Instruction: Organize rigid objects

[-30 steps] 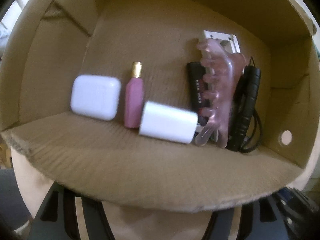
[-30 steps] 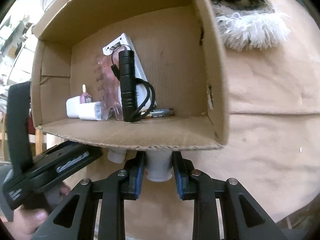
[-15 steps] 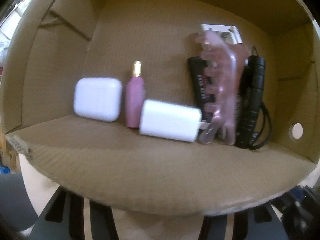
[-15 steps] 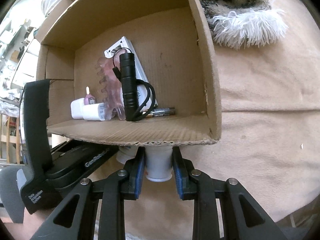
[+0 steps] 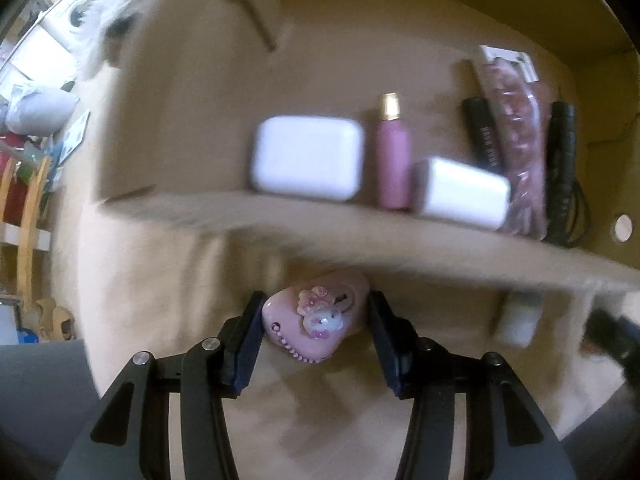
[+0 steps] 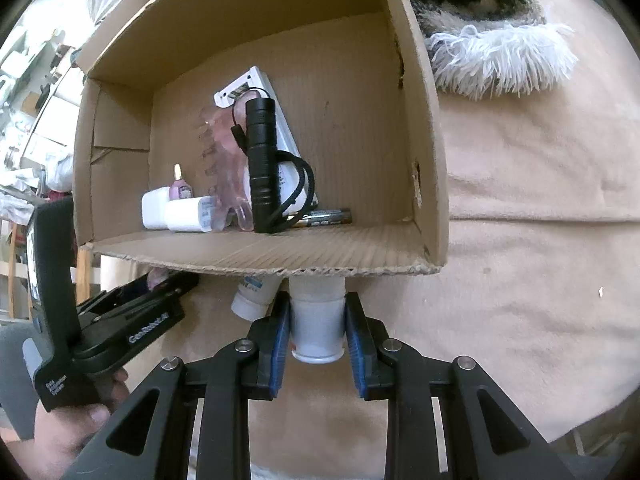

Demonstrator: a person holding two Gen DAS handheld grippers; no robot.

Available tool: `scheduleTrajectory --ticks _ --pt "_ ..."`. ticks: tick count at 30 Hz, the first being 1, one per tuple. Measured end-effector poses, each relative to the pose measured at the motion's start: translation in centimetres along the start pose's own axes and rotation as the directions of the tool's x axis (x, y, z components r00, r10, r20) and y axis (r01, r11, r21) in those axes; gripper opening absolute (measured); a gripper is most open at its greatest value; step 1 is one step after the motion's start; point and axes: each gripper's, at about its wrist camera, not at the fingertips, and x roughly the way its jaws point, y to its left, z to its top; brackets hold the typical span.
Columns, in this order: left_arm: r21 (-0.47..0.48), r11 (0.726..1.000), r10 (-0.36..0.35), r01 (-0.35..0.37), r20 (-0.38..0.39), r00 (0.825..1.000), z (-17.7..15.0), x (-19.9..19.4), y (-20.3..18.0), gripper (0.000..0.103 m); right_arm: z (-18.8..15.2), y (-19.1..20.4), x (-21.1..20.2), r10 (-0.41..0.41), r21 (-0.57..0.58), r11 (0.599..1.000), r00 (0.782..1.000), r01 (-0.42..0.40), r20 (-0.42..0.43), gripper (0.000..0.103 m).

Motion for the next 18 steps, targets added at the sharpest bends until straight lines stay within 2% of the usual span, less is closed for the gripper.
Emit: scheduleTrajectory --ticks 7,12,18 --pt "-0.011 0.999 0.037 -0.037 -0.014 0.999 -0.7 -0.5 2.8 0.047 -0.4 1.3 -1.2 0.009 -0.049 0.999 1.0 -0.008 0.026 0.028" --pt "-0.029 0.999 0.016 -0.015 0.018 1.0 -1.5 -2.8 4.5 0.047 -0.7 1.7 -2.0 0.027 -0.057 0.998 0.999 -0.025 0.038 0.028" --pt "-0.025 1.0 -0.006 0.008 0.109 0.994 -3.0 -8.9 7.8 0.047 -1.2 2.7 -3.6 0.046 -0.089 0.995 0.995 -0.039 0.086 0.028"
